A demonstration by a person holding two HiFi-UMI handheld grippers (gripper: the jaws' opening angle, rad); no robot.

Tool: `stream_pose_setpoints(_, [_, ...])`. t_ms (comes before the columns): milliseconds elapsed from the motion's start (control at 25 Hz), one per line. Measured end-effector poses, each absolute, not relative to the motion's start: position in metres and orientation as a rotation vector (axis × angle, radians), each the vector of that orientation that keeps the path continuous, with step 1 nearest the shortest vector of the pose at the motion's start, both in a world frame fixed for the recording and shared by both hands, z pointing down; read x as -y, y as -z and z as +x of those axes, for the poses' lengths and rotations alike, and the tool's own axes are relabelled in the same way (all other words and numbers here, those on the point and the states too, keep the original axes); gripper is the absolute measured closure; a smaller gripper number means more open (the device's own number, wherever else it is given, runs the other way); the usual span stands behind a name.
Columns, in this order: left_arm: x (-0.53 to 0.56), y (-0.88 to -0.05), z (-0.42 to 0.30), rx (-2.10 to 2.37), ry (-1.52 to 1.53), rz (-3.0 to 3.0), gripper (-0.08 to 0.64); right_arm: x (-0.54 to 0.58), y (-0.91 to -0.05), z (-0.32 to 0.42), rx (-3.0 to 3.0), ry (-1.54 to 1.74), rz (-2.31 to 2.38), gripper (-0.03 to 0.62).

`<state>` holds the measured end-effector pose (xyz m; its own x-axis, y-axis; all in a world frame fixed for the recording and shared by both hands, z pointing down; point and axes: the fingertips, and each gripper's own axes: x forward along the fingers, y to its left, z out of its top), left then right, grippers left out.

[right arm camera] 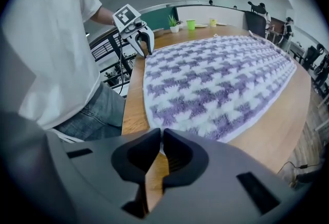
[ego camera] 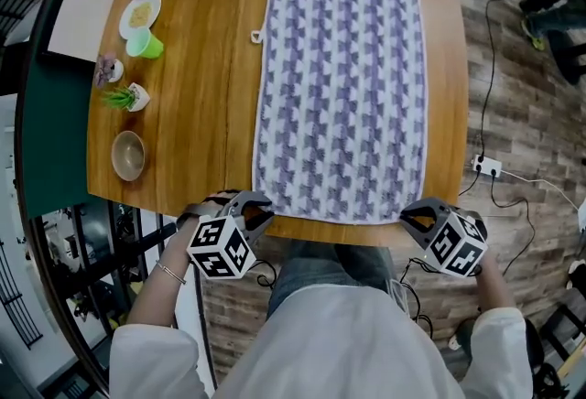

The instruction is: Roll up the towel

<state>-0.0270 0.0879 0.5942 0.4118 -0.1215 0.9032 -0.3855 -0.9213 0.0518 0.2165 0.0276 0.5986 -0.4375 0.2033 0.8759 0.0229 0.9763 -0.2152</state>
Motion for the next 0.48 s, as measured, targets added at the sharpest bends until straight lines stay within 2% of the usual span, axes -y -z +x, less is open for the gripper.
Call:
stream_pose_setpoints(240, [-0.0875,-0.5936,-0.0257,0.372,-1.52,2.428,0.482,-0.0258,-0.5981,0.2173,2.007,-0.252,-0.17,0.572])
stream_pose_setpoints(480, [-0.0855,-0.5933,-0.0266,0.333,-1.485,2.408,0.525,-0.0262,-0.598,0.2165,2.0,-0.27,-0.192,0.586])
